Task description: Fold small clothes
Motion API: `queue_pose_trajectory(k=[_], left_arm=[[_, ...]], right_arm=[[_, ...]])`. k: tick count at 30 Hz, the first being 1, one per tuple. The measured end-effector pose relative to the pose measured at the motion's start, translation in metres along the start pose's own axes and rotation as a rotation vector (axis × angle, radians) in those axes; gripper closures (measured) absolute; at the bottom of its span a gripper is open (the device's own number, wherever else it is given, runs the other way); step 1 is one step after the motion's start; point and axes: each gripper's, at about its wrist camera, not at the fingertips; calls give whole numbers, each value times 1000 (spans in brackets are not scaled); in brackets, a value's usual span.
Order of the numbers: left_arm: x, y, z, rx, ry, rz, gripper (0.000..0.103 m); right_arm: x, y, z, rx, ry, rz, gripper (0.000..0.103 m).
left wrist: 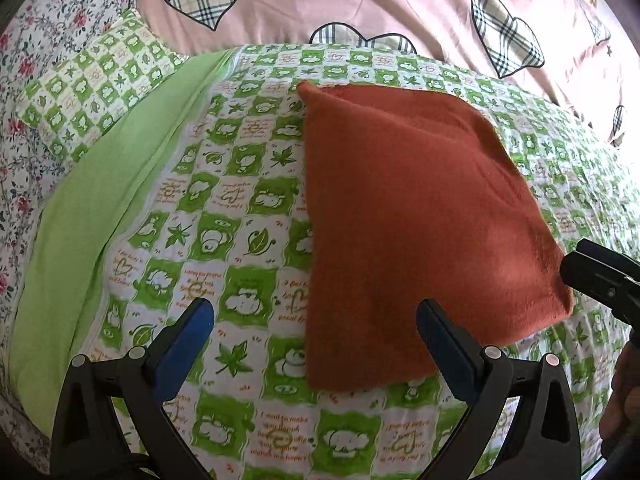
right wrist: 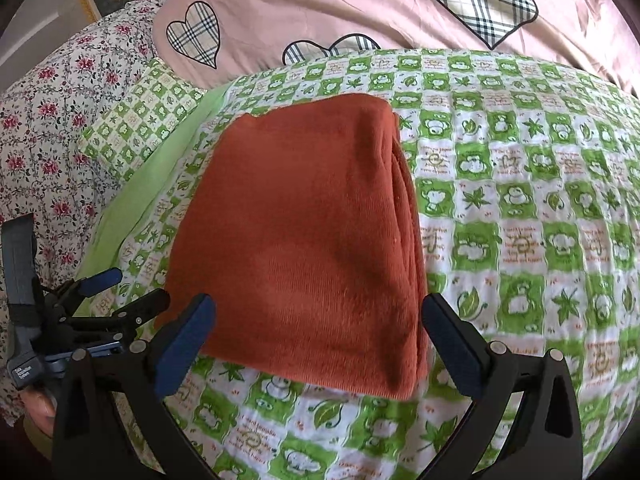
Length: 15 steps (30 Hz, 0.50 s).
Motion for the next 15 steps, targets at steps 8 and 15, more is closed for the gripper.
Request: queue_pose_trajectory(k=[8,15], left_arm=[[6,-3,-4,-2,-2,3,1],[7,-2,-4,-2,-4,12,1]], right_arm=[[1,-4,-8,0,10,2,1],[2,-10,-11,-10,26,1,1]])
Point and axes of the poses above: each gripper's, at about its wrist camera, not at the fingertips, and y roughly against the way its jaws point, x to its right, z to its underside, and after that the axes turned 5 degrees about z, right-handed
